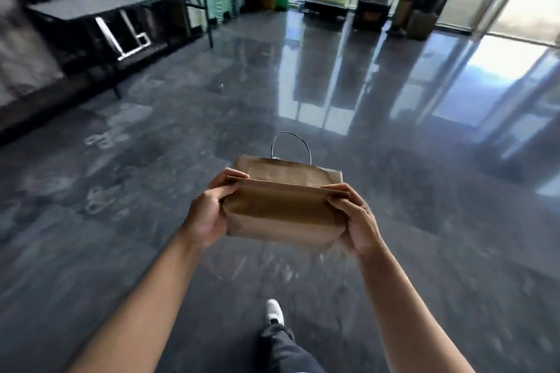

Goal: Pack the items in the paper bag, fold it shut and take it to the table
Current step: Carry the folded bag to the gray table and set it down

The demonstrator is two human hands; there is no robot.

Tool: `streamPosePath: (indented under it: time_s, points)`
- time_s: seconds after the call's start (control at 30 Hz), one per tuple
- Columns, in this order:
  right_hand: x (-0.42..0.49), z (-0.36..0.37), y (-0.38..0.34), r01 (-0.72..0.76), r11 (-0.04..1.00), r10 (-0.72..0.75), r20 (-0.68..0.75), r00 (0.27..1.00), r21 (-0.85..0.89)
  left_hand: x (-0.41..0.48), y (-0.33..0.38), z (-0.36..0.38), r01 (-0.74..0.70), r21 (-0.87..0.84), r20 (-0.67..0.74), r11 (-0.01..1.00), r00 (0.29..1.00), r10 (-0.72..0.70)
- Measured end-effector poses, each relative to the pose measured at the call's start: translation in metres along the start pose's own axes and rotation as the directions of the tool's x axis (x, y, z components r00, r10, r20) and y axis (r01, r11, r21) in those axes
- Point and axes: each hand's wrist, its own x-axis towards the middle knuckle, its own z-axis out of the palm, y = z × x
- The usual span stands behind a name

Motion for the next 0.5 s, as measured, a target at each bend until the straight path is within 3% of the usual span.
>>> streamPosePath:
  time_s: [0.5]
  points:
    - [0.382, 0.155, 0.022, -0.148, 0.989, 0.149, 0.238, 0.96, -0.021, 0.255, 0.119, -0.162, -0.144, 0.036, -0.329, 0.989, 0.933, 0.148]
